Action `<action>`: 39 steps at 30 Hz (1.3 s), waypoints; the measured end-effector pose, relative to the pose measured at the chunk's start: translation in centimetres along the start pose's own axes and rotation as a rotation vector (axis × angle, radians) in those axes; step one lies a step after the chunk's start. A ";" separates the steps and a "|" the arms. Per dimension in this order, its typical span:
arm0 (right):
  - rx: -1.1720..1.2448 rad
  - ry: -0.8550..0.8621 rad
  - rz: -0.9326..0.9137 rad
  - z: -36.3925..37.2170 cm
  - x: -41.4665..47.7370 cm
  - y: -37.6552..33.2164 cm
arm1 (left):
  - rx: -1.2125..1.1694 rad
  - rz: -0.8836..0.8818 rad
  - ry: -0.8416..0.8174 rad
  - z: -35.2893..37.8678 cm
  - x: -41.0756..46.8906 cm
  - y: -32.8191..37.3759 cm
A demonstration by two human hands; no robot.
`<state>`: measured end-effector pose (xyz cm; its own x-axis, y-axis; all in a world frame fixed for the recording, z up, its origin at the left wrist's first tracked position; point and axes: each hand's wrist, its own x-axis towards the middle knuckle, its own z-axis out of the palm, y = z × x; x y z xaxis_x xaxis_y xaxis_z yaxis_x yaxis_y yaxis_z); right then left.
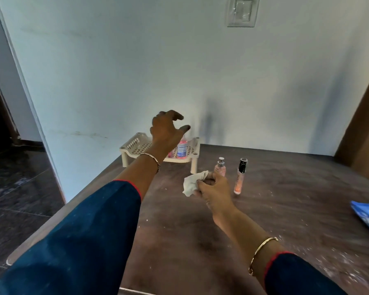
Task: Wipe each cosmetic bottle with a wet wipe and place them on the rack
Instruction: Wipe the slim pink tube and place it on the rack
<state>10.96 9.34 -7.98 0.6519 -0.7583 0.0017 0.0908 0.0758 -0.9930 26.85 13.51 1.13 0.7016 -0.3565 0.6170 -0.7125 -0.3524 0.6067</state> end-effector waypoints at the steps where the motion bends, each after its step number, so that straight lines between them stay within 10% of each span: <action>1: -0.002 0.002 -0.001 -0.6 -0.6 -0.1 | 0.008 0.020 -0.053 0.2 -0.5 1.5; 11: -0.015 0.128 -0.056 -8.5 -3.2 -0.9 | 0.211 0.204 -0.435 5.0 -5.4 9.9; 39: 0.048 0.312 -0.099 -16.0 -4.1 -2.6 | 0.367 0.507 -0.402 5.8 -8.3 11.2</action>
<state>-3.98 1.94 -7.25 0.3763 -0.9249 0.0546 0.1826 0.0162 -0.9831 13.09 7.50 -0.14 0.2836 -0.8168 0.5025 -0.9521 -0.3021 0.0462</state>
